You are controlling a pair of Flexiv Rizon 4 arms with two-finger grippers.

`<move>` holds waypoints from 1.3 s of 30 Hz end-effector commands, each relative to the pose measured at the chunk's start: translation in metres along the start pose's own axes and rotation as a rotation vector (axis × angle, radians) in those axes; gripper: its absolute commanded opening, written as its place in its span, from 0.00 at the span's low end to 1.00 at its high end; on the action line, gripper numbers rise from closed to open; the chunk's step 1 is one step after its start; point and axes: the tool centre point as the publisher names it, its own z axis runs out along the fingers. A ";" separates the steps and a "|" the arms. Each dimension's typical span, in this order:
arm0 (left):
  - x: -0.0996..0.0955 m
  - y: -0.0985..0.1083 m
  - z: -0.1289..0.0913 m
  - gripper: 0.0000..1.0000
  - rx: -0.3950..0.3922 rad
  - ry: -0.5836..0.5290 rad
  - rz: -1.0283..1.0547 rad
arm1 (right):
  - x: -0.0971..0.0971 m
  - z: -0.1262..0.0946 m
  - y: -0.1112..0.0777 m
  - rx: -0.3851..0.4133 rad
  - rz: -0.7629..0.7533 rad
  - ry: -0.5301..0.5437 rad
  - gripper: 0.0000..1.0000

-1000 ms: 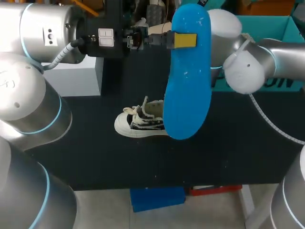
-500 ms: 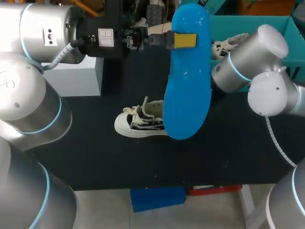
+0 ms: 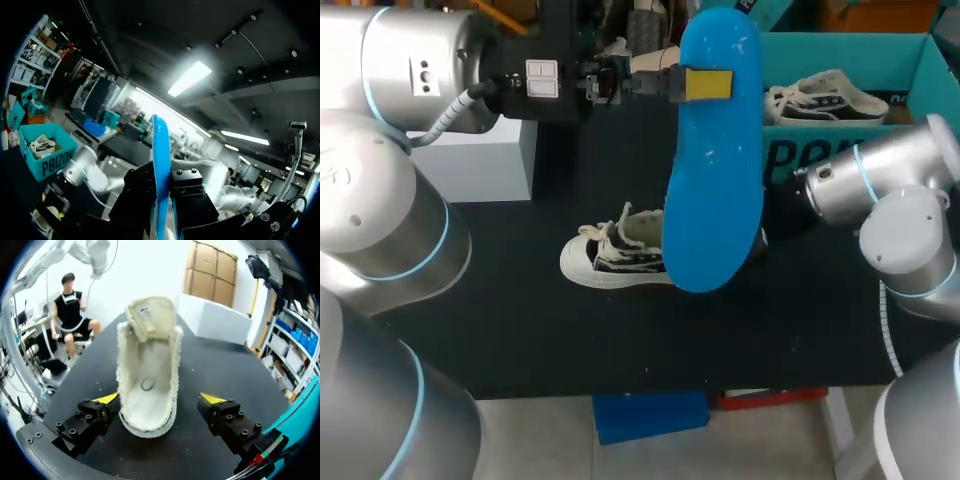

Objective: Take the shoe out of the shoebox, open the shoe tongue, remove and reinsert the insole, then place the shoe into the shoebox

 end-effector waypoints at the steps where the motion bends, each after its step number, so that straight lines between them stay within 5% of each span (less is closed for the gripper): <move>1: 0.001 0.001 0.001 0.00 -0.001 -0.005 -0.002 | 0.006 0.001 -0.006 -0.114 0.022 -0.011 1.00; 16: 0.001 0.001 0.001 0.00 -0.001 -0.005 -0.002 | 0.012 -0.009 -0.015 -0.006 0.072 -0.019 1.00; 30: 0.001 0.001 0.001 0.00 -0.001 -0.005 -0.002 | -0.022 -0.040 0.019 0.635 0.032 0.019 1.00; 33: 0.001 0.001 0.001 0.00 -0.001 -0.005 -0.002 | -0.028 -0.037 0.026 0.737 0.015 0.031 0.93; 34: 0.001 0.001 0.001 0.00 -0.001 -0.005 -0.002 | -0.030 -0.034 0.028 0.758 0.009 0.035 0.99; 39: 0.001 0.001 0.001 0.00 -0.001 -0.005 -0.002 | -0.035 -0.023 0.038 0.867 -0.021 0.043 1.00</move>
